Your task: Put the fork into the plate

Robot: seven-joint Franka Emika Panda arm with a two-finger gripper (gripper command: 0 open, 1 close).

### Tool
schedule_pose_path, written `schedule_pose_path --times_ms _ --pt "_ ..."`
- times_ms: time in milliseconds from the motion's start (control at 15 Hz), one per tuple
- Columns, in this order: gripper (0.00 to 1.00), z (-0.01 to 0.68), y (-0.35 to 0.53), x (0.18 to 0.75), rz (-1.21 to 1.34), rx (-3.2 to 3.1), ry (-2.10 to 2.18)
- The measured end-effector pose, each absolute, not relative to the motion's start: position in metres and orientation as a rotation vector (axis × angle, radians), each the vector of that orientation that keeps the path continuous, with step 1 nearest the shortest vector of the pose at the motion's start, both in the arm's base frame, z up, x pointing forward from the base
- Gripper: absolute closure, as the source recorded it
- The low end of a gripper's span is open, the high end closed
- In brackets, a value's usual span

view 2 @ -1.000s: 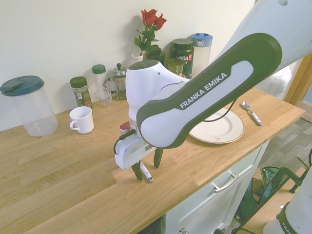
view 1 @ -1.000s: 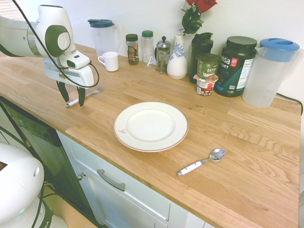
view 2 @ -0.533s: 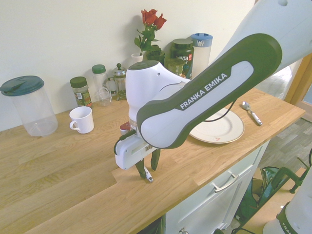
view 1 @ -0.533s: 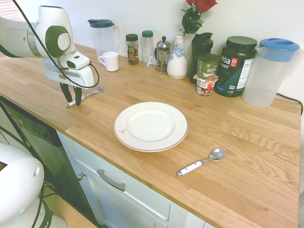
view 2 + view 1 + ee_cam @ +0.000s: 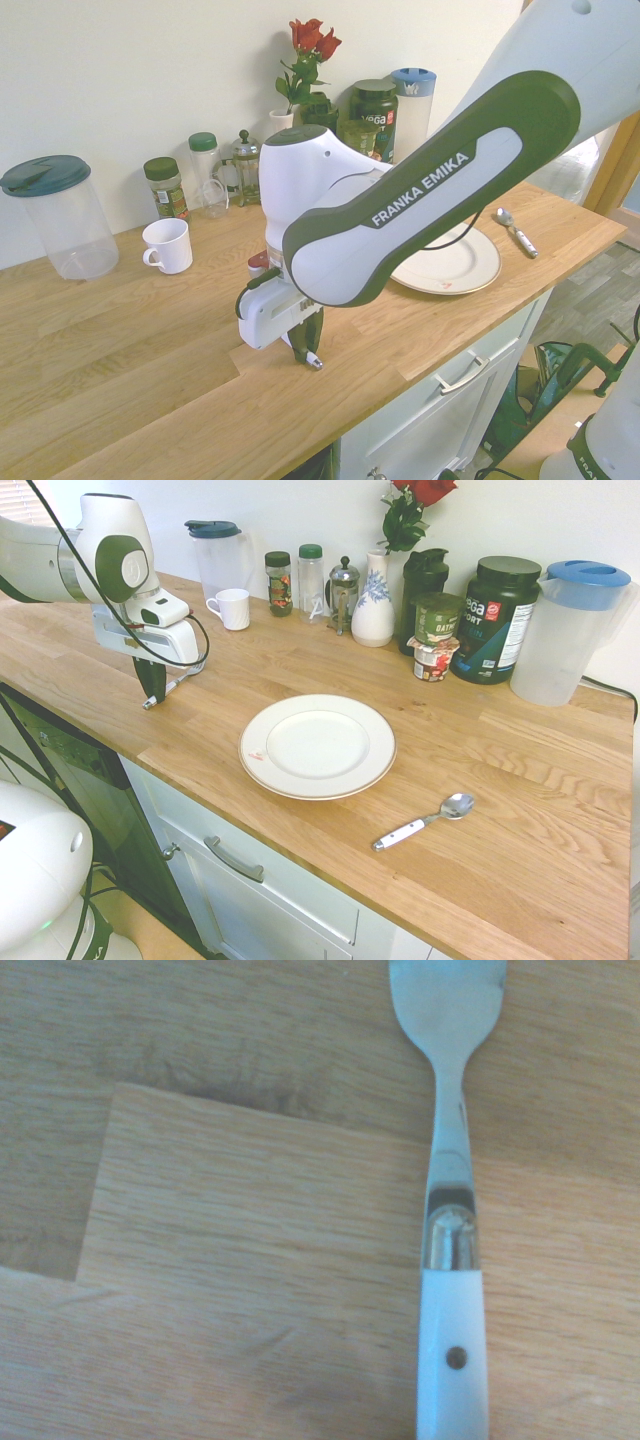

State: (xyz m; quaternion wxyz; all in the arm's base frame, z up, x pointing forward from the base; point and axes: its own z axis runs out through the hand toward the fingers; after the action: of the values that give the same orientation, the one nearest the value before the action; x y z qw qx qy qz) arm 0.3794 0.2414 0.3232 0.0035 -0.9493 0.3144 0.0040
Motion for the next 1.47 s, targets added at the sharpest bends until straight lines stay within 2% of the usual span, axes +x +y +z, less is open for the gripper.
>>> schedule_pose_path --times_ms 533,800,1133,1467 --pt "1.00 0.356 0.198 0.398 -0.106 -2.921 1.084" --pt "1.00 0.387 0.147 0.380 -0.154 -2.919 1.154" --pt "1.00 0.392 0.081 0.347 -0.179 -2.912 1.251" --pt "1.00 0.398 0.003 0.352 -0.202 -2.858 1.373"
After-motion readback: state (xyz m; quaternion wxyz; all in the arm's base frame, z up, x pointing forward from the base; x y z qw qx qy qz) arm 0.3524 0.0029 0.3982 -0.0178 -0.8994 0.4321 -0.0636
